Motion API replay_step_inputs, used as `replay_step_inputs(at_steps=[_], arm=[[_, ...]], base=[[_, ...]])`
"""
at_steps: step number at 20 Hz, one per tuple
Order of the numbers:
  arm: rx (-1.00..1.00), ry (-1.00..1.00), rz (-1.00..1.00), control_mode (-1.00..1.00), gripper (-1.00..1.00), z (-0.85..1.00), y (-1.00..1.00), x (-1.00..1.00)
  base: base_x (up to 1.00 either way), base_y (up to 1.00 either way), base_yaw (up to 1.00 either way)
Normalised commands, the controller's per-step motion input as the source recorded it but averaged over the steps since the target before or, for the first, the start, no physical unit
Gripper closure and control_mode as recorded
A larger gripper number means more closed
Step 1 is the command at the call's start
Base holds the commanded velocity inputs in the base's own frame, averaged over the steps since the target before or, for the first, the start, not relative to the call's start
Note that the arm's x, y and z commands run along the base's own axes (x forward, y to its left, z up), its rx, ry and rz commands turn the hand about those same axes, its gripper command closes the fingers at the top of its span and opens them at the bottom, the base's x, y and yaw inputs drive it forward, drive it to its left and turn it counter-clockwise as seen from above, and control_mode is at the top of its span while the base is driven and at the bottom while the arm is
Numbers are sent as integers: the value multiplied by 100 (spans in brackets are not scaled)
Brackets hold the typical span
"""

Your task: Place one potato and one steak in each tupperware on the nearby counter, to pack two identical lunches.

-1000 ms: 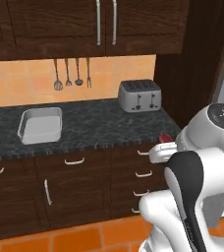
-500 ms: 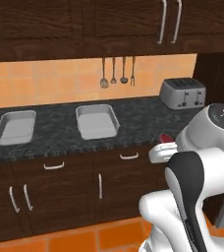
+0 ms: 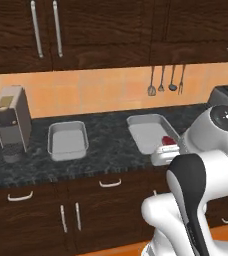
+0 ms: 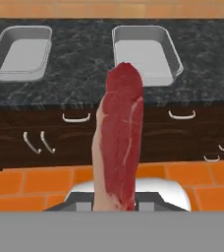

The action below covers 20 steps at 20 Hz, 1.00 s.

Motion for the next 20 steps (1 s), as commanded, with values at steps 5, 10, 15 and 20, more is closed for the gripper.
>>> replay_step_inputs(at_steps=[5, 10, 15, 20], arm=[[0, 0, 0, 100, 100, 0, 0, 0], [0, 0, 0, 100, 100, 0, 0, 0], [0, 0, 0, 100, 100, 0, 0, 0], [0, 0, 0, 100, 100, 0, 0, 0]], base=[[53, 73, 0], [38, 76, 0], [37, 47, 0], [51, 33, 0]])
